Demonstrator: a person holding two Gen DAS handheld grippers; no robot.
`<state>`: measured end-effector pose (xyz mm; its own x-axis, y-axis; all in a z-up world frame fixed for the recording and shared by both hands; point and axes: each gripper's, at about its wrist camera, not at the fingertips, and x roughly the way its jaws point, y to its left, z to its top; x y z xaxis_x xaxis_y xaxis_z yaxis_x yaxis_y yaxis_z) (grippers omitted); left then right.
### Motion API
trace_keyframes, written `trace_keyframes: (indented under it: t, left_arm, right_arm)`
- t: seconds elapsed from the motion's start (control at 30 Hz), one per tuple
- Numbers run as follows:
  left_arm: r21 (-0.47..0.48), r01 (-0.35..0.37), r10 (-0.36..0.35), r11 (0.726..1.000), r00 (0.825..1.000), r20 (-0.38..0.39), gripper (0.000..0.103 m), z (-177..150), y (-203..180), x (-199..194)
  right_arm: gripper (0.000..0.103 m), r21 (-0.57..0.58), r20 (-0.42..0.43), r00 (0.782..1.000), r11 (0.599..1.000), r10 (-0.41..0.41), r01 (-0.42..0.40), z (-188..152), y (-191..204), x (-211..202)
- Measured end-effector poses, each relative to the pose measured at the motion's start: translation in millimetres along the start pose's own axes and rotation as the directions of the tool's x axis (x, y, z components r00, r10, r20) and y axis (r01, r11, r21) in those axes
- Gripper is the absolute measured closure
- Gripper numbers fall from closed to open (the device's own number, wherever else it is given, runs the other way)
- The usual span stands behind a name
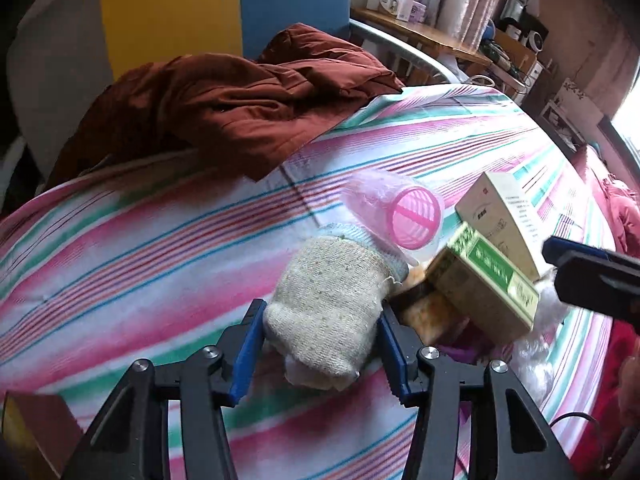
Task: Organize objects
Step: 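Grasp the beige sock with the left tool while the right tool grasps the pink roller, then carry the beige sock and pink roller into the tray and release both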
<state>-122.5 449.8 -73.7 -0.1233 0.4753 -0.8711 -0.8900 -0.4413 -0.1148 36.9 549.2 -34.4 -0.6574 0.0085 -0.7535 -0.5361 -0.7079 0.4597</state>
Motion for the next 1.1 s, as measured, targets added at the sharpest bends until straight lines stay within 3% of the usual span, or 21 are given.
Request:
trace_keyframes:
  t: [0.2, 0.4, 0.43, 0.5, 0.53, 0.6, 0.87, 1.1]
  left_arm:
    - [-0.016, -0.024, 0.024, 1.0, 1.0, -0.004, 0.049, -11.5, -3.1, -5.8]
    - [-0.058, -0.012, 0.011, 0.998, 1.0, -0.005, 0.049, -16.2, 0.3, -8.7]
    - [-0.064, -0.011, 0.01, 0.998, 1.0, -0.004, 0.049, -16.9, 0.9, -9.2]
    - [-0.07, -0.012, 0.012, 0.997, 1.0, -0.002, 0.049, -18.3, 1.7, -10.7]
    - [-0.076, -0.012, 0.012, 0.997, 1.0, 0.0, 0.049, -19.3, 2.4, -11.7]
    - [-0.096, -0.007, 0.007, 0.995, 1.0, 0.003, 0.05, -22.6, 6.1, -15.0]
    - [-0.124, -0.012, 0.017, 0.992, 0.999, 0.043, 0.05, -39.7, 2.7, -43.7]
    - [-0.204, 0.001, 0.019, 0.979, 0.995, 0.098, 0.05, -65.3, 3.3, -87.8]
  right_arm:
    - [0.032, -0.041, -0.051, 0.999, 0.999, 0.002, -0.004, 24.9, 23.9, 28.3]
    - [0.033, -0.063, -0.168, 0.986, 0.998, 0.011, -0.022, 46.9, 40.4, 78.8]
    - [0.036, -0.062, -0.197, 0.98, 0.998, 0.019, -0.031, 48.3, 41.7, 89.9]
    - [0.06, -0.087, -0.237, 0.971, 0.996, -0.004, -0.017, 48.2, 44.1, 102.9]
    - [0.061, -0.142, -0.258, 0.965, 0.99, -0.057, 0.021, 45.5, 47.6, 110.3]
    - [0.065, -0.183, -0.242, 0.968, 0.983, -0.067, 0.023, 42.9, 50.3, 109.1]
    - [0.067, -0.124, -0.115, 0.993, 0.992, -0.037, 0.023, 45.1, 38.2, 64.6]
    - [0.067, -0.142, -0.055, 0.998, 0.989, 0.042, -0.049, 23.9, 57.2, 23.5]
